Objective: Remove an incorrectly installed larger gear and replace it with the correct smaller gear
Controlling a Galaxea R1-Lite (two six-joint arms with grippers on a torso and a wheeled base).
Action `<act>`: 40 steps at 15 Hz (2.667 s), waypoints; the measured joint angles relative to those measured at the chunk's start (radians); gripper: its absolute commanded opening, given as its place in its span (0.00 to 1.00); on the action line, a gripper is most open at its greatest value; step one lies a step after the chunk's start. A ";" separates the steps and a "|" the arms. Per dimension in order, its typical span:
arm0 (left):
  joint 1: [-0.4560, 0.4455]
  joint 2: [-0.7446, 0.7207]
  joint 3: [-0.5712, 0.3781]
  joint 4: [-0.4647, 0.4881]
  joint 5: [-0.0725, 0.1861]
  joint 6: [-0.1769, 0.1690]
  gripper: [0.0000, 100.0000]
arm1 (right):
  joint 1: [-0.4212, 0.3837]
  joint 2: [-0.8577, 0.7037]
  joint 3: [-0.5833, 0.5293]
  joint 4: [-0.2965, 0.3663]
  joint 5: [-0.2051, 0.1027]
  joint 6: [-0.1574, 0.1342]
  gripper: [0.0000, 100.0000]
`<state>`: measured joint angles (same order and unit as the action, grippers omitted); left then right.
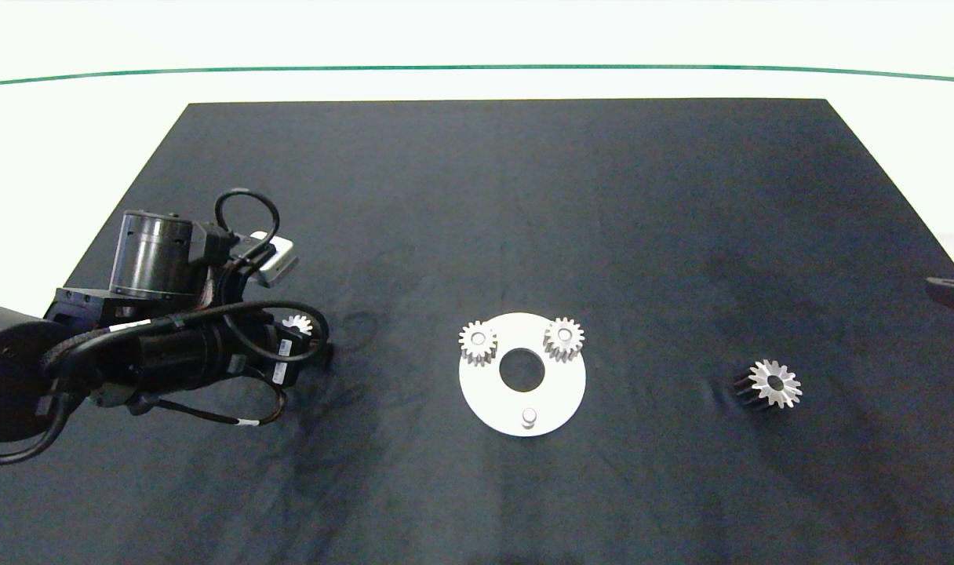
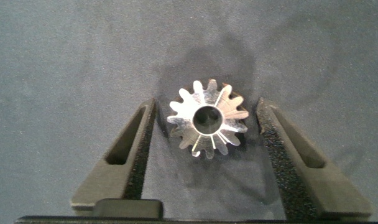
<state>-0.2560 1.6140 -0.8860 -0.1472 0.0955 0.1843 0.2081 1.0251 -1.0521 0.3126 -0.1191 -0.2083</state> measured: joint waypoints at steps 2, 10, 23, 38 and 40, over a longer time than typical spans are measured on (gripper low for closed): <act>-0.001 0.003 -0.001 -0.001 0.000 0.000 0.54 | 0.000 0.000 0.000 0.000 0.000 0.000 1.00; 0.000 0.007 -0.001 -0.002 0.000 0.000 0.38 | 0.000 0.000 0.000 0.000 0.000 0.000 1.00; 0.003 0.013 0.003 -0.003 -0.001 -0.001 0.13 | 0.000 0.000 0.000 0.000 0.000 0.000 1.00; -0.154 -0.284 0.013 0.177 0.001 0.004 0.13 | 0.000 -0.003 0.017 0.000 0.000 0.000 1.00; -0.249 -0.363 0.013 0.237 0.029 0.002 0.13 | 0.000 -0.003 0.019 0.000 0.000 0.000 1.00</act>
<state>-0.5047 1.2513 -0.8730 0.0894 0.1245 0.1860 0.2083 1.0223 -1.0334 0.3126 -0.1191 -0.2083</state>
